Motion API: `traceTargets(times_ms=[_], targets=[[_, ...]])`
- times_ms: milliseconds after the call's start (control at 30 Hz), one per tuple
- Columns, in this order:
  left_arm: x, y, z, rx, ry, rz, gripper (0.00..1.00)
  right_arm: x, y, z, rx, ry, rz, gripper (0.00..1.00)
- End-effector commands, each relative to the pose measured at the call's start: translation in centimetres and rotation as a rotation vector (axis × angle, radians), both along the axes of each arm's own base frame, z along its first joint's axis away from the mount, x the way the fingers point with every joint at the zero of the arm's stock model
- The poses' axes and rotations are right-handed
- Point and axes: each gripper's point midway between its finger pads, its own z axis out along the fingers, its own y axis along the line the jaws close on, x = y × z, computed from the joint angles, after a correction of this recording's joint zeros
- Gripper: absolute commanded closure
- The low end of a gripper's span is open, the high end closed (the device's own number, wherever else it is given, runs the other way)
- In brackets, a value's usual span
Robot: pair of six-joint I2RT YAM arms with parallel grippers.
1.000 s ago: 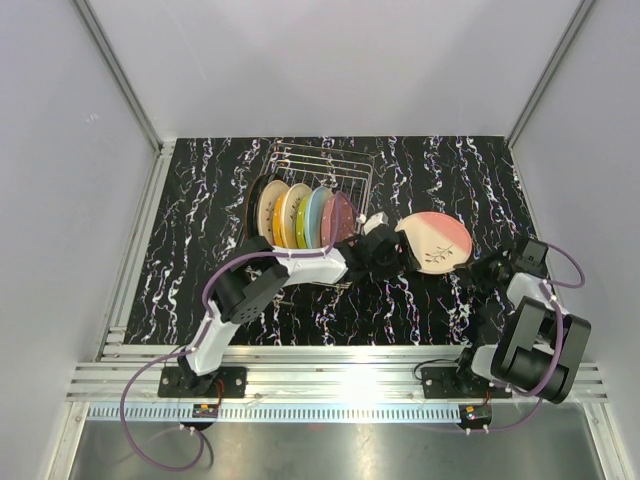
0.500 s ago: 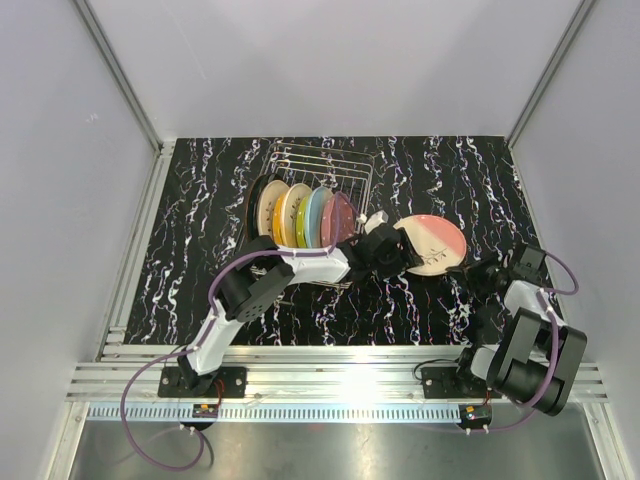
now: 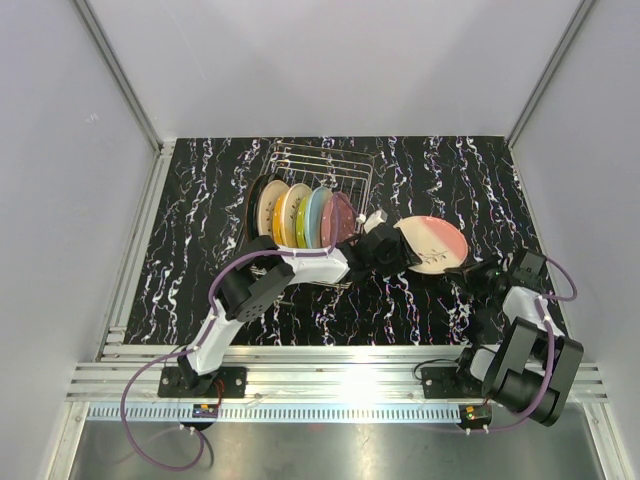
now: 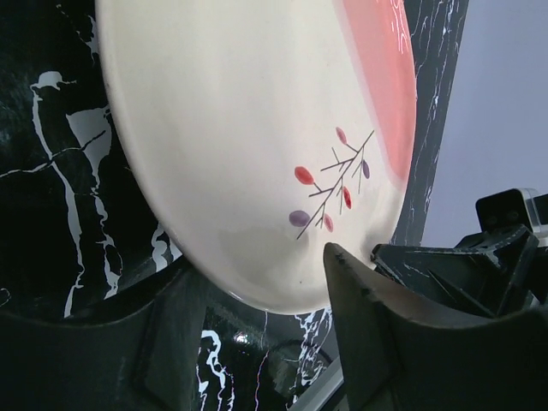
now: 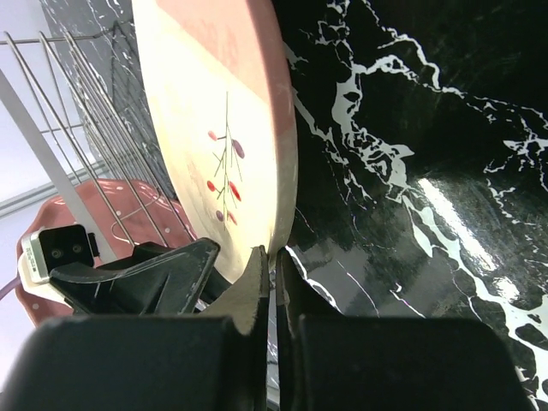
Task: Load the plates into the dish rack
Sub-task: Pass the plate from the right arm to the left
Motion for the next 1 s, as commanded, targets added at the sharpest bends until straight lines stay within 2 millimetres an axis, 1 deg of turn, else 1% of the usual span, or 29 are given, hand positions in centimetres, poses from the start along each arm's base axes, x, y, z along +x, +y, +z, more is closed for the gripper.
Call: traceTargets(times_ms=[0,100,200,233,333,433,467,500,533,567,600,700,833,867,900,933,967], targets=[[2.2,0.7,0.0,-0.062,0.049,0.094,0.46,-0.1,1.5,1.9,0.042,-0.076,0.079,1.0],[2.4,0.5,0.4,-0.072,0.041,0.095,0.48,-0.3,1.6,1.8,0.045,-0.075,0.083,1.0],[2.5,0.6,0.3,-0.074,0.041,0.099,0.55,-0.2,1.8,1.9,0.055,-0.079,0.093,1.0],[2.5,0.6,0.5,-0.078,0.039,0.099,0.61,-0.2,1.8,1.9,0.06,-0.078,0.096,1.0],[2.8,0.9,0.7,-0.081,0.035,0.101,0.73,-0.7,2.1,1.6,0.058,-0.075,0.115,1.0],[3.2,1.2,1.3,-0.081,0.021,0.111,0.78,-1.0,2.0,1.1,0.036,-0.061,0.112,1.0],[3.4,1.2,1.5,-0.079,0.01,0.109,0.89,-1.1,2.0,1.1,0.032,-0.062,0.113,1.0],[3.7,1.3,1.7,-0.078,0.003,0.107,0.95,-1.0,2.0,1.1,0.034,-0.066,0.116,0.99],[3.8,1.3,1.7,-0.072,0.001,0.099,0.99,-1.0,2.0,1.3,0.032,-0.071,0.118,0.96],[4.1,1.2,2.2,-0.068,-0.014,0.091,1.0,-0.9,2.0,1.4,0.031,-0.075,0.122,0.93],[4.2,1.3,2.3,-0.059,-0.015,0.089,1.0,-0.9,2.0,1.4,0.033,-0.075,0.125,0.84],[4.5,1.6,3.0,-0.048,-0.046,0.084,1.0,-0.6,1.9,2.0,0.03,-0.085,0.133,0.71],[4.8,1.8,3.9,-0.026,-0.082,0.074,1.0,-0.3,1.8,3.1,-0.003,-0.124,0.153,0.61],[5.0,1.8,4.4,-0.023,-0.101,0.063,1.0,-0.1,1.7,3.9,-0.034,-0.164,0.164,0.6],[4.9,1.9,4.2,-0.002,-0.095,0.056,1.0,0.0,1.6,4.1,-0.063,-0.181,0.166,0.58],[5.0,2.0,4.6,0.005,-0.104,0.053,1.0,0.0,1.4,4.4,-0.086,-0.195,0.164,0.56],[5.1,2.3,5.2,0.022,-0.12,0.045,1.0,0.1,1.3,5.1,-0.131,-0.235,0.162,0.54]])
